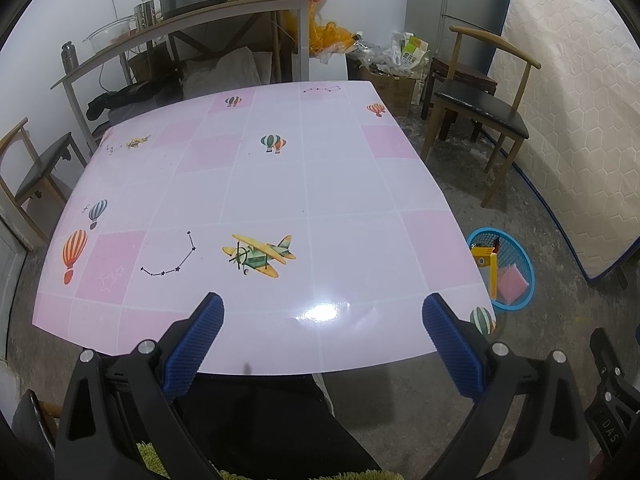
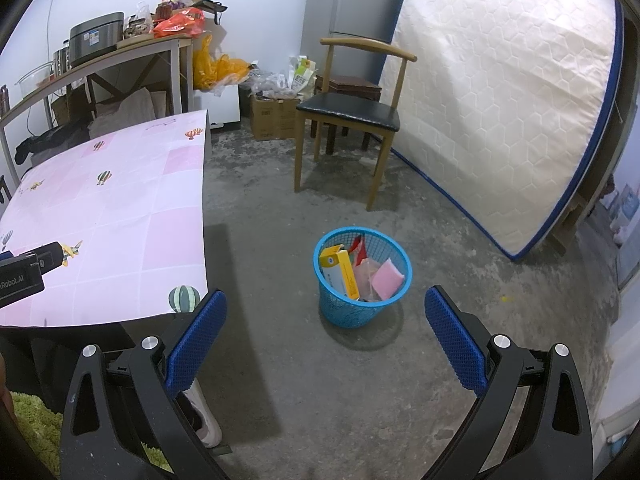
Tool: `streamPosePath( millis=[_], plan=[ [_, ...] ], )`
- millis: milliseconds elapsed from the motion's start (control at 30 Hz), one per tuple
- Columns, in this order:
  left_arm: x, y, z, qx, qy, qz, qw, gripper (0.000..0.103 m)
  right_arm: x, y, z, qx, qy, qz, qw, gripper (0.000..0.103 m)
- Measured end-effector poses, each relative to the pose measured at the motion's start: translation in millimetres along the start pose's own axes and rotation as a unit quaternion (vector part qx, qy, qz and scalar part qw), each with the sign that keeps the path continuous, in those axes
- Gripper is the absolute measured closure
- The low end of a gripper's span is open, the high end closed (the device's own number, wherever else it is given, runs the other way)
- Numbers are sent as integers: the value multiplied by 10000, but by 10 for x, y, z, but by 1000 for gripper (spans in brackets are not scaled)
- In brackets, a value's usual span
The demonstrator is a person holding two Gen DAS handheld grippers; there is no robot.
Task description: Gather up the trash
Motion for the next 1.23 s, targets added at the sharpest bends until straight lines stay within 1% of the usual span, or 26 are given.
streamPosePath(
  millis=[733, 933, 1233],
  plan=[
    [-14, 36, 5, -37, 1, -12, 10000, 6, -8, 11, -5, 6, -3, 5, 10000, 8],
    [-19, 48, 11, -39, -4, -20, 10000, 6, -46, -57, 12, 13, -34, -25, 10000, 8],
    [-17, 62, 17, -88, 5, -51, 9999, 6, -46, -44, 8, 13, -29, -22, 10000, 8]
  ],
)
Point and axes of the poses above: each gripper's, at about its wrist camera, not at the fingertips, and z roughly the way its jaws point, x to its right, y to its underside, the point moved 9 cm from there along z, roughly the way its jaws point, and after that the axes turned 2 degrees about z, right-handed, at the moved point
